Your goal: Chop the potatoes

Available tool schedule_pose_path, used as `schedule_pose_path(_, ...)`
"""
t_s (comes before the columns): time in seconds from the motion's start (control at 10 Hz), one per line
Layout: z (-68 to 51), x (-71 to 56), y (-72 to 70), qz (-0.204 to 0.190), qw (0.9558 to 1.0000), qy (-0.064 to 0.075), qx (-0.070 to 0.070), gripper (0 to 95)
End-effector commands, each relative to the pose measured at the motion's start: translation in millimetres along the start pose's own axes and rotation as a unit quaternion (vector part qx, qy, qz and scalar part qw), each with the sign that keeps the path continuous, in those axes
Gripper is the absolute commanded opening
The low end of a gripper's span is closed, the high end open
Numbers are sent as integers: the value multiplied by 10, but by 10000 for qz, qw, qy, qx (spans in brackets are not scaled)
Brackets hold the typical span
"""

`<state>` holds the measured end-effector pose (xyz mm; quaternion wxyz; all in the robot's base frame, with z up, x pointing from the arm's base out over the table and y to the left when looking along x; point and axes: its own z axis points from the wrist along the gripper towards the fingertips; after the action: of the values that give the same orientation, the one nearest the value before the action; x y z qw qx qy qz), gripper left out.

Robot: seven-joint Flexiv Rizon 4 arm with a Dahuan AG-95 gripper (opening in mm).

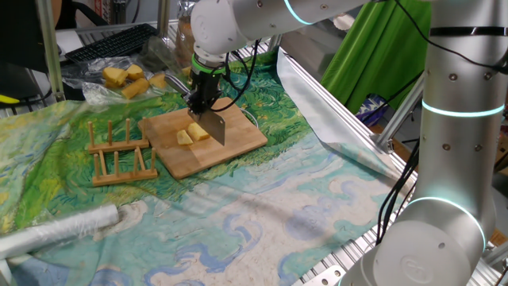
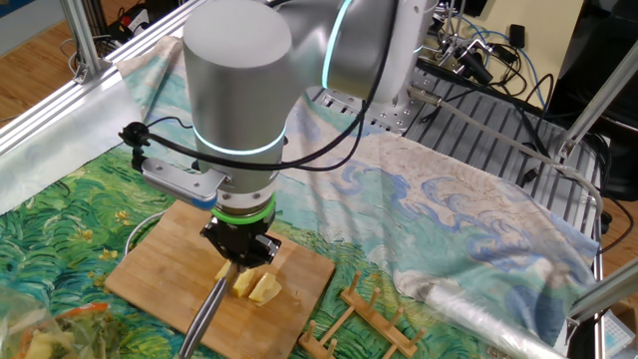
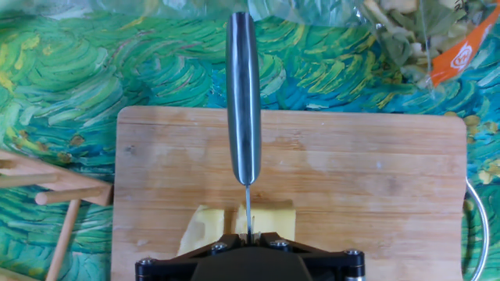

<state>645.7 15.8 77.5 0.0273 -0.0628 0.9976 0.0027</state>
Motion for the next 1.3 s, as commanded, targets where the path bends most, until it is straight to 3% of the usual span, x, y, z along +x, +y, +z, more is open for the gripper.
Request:
schedule_pose_path(0.1, 1, 4, -3, -10, 10000, 12, -18, 0)
schedule_pose_path(0.3, 119, -24, 0, -42, 10000, 8, -19, 0)
schedule_pose_path(0.5, 459, -84, 25, -106, 9999, -114, -55, 0)
schedule_pose_path(0.6, 568, -96, 35, -102, 9998, -161, -51, 0)
schedule_pose_path(0.7, 604, -98, 39, -78, 9998, -131, -101, 0)
schedule_pose_path(1.1, 527, -92, 41, -56, 9998, -134, -95, 0)
schedule_pose_path(1.2, 501, -89, 39, -76, 9999, -91, -70, 0)
schedule_pose_path(1.3, 383, -69, 28, -59, 9999, 9, -85, 0)
